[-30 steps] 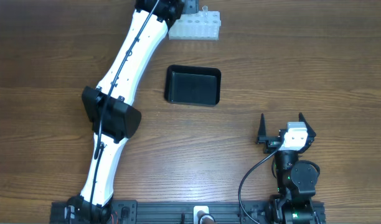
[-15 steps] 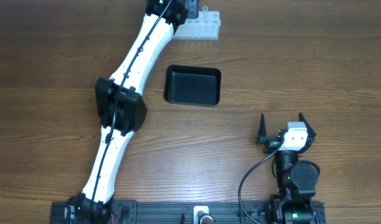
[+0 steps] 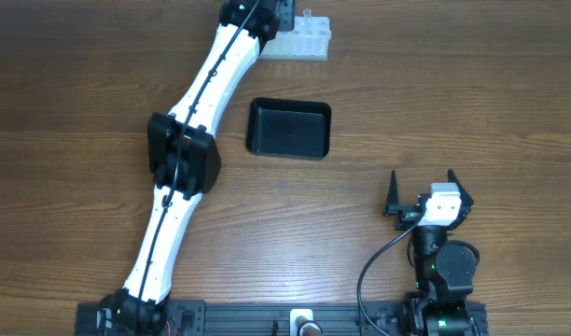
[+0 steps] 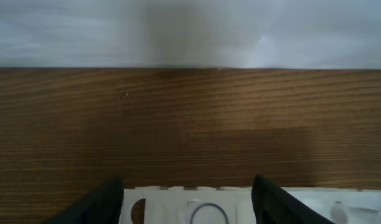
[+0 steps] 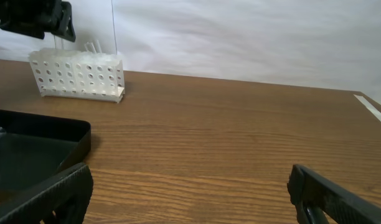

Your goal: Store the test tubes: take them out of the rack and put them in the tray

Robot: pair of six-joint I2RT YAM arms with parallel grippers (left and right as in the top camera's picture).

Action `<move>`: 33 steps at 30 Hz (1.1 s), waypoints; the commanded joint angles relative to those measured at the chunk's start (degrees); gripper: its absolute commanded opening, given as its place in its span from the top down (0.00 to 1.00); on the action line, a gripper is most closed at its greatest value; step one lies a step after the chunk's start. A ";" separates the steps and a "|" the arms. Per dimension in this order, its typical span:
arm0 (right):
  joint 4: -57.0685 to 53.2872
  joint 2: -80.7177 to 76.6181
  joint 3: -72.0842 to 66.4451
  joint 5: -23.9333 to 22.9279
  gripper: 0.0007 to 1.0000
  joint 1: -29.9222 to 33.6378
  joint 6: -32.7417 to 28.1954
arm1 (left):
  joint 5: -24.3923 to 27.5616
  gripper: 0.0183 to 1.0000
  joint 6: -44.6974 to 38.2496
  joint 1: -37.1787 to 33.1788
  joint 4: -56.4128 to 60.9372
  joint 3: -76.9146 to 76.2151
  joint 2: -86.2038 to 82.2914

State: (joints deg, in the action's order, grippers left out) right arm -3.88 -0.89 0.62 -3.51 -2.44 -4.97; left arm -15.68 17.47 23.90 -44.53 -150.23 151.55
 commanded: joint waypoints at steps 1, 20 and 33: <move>-0.20 0.61 -0.31 0.26 0.01 0.37 -0.26 | 0.28 0.36 -0.98 -0.50 0.26 -0.55 1.07; -0.20 0.61 -0.31 0.26 0.01 0.37 -0.26 | 2.80 0.58 -0.98 -0.50 1.40 -0.55 2.01; -0.20 0.61 -0.31 0.26 0.01 0.37 -0.26 | 2.80 0.90 -0.98 -0.50 0.63 -0.55 2.01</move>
State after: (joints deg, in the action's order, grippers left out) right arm -3.88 -0.89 0.62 -3.53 -2.44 -4.97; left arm -13.50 16.67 23.86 -43.70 -150.23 152.07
